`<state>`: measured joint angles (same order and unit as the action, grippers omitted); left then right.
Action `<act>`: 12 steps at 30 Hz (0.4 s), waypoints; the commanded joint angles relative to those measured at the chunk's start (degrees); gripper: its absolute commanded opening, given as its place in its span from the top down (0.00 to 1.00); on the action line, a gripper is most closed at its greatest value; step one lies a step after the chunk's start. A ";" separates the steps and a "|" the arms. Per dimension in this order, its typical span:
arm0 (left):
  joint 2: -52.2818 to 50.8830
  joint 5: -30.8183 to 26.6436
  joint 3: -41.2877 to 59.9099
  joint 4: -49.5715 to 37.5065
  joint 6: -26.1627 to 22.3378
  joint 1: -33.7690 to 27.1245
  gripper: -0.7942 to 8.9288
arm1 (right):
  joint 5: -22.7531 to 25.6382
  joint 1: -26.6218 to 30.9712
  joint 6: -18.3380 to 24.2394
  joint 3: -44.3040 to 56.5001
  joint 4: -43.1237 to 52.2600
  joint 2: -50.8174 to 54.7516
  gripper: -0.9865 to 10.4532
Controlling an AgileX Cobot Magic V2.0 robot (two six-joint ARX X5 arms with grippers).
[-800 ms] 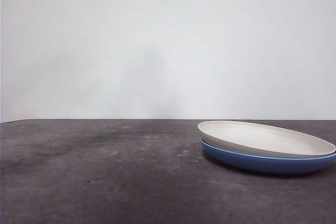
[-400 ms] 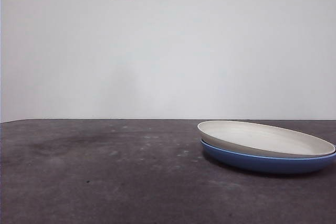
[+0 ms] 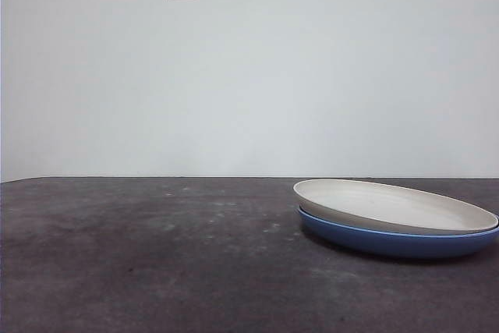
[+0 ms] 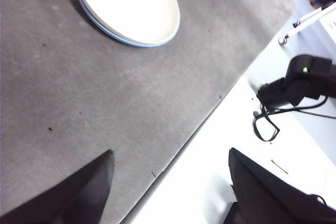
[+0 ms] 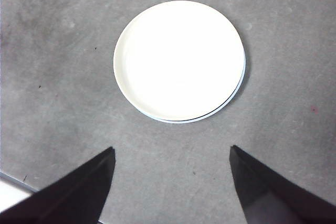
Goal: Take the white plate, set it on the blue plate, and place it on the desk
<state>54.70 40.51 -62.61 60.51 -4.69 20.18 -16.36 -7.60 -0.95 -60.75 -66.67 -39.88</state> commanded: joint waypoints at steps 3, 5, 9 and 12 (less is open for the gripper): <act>0.17 0.52 -0.50 -1.88 -1.31 0.52 0.57 | -0.04 -0.13 -2.05 -1.09 0.13 -1.01 0.61; 0.17 0.52 -0.50 -1.92 -1.31 0.52 0.57 | 0.52 -0.15 -3.48 -1.09 0.13 -1.51 0.61; 0.15 0.52 -0.50 -1.88 -1.31 0.52 0.57 | 5.31 -0.13 -5.55 -1.09 0.17 -4.22 0.61; 0.17 0.52 -0.50 -1.95 -1.31 0.52 0.57 | 7.98 -0.04 -5.86 -1.09 1.05 -8.48 0.61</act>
<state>54.63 40.66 -62.61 59.05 -5.10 20.45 -8.82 -7.55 -5.56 -60.84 -66.50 -46.57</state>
